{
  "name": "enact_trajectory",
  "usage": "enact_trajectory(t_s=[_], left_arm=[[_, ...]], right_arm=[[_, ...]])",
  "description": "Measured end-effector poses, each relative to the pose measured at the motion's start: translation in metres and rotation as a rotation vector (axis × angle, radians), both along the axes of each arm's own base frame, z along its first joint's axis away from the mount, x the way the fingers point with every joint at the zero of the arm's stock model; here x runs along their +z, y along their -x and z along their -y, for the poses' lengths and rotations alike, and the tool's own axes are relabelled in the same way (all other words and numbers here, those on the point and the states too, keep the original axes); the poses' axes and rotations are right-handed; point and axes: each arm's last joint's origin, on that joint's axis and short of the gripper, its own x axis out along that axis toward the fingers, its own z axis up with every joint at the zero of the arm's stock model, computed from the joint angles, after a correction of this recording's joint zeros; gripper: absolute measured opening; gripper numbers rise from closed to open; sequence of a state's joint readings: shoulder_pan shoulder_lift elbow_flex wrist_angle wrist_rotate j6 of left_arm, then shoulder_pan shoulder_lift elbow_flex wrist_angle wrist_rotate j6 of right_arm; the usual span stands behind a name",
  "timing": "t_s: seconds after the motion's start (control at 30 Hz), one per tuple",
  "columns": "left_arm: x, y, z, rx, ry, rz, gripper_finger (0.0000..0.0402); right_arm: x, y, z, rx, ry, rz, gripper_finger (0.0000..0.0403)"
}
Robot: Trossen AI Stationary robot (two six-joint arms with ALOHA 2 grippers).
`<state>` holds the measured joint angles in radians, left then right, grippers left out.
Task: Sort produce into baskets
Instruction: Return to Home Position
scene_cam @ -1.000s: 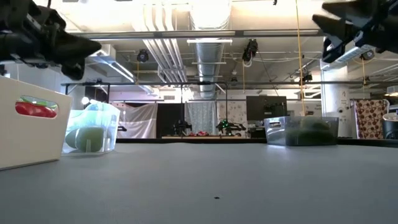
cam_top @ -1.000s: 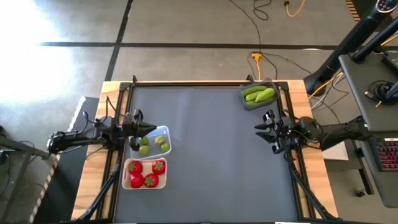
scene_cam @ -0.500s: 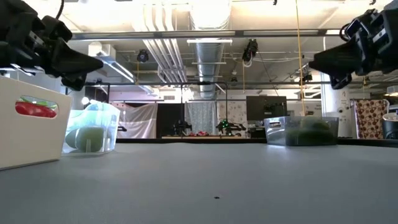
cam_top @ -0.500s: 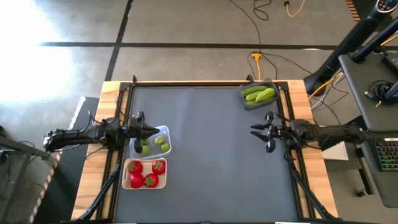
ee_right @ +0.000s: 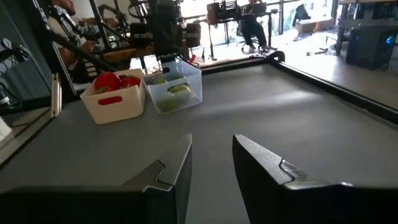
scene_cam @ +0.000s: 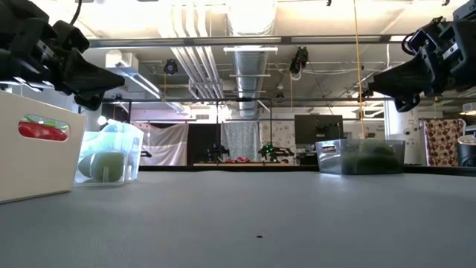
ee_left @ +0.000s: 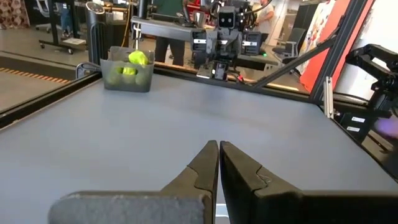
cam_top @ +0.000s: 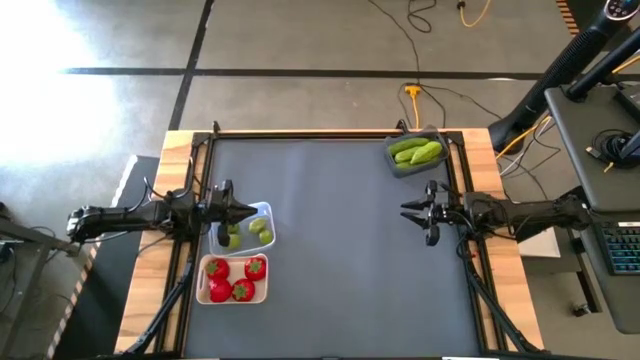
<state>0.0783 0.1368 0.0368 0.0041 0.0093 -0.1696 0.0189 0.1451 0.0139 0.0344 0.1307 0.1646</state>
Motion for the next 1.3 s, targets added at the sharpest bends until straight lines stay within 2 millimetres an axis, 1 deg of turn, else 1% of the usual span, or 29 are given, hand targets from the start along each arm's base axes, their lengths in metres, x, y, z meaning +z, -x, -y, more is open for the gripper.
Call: enact_trajectory(t_s=[0.37,0.7,1.07,1.3], left_arm=[[-0.0013,-0.0012,-0.0001,0.000,0.001,-0.015,0.0000],[-0.0021,-0.0017,-0.0001,0.000,0.002,-0.025,0.0000],[-0.0023,-0.0019,-0.0001,0.000,0.002,-0.027,0.0000],[-0.0024,-0.0019,-0.0001,0.000,0.002,-0.028,0.0000]], right_arm=[[-0.0001,-0.0001,0.0000,0.000,0.000,-0.002,0.0114],[-0.0001,-0.0001,0.0000,0.000,0.000,-0.002,0.0103],[0.0000,-0.0001,0.0000,0.000,0.000,-0.002,0.0109],[0.0000,-0.0001,0.0000,0.000,0.000,-0.002,0.0101]])
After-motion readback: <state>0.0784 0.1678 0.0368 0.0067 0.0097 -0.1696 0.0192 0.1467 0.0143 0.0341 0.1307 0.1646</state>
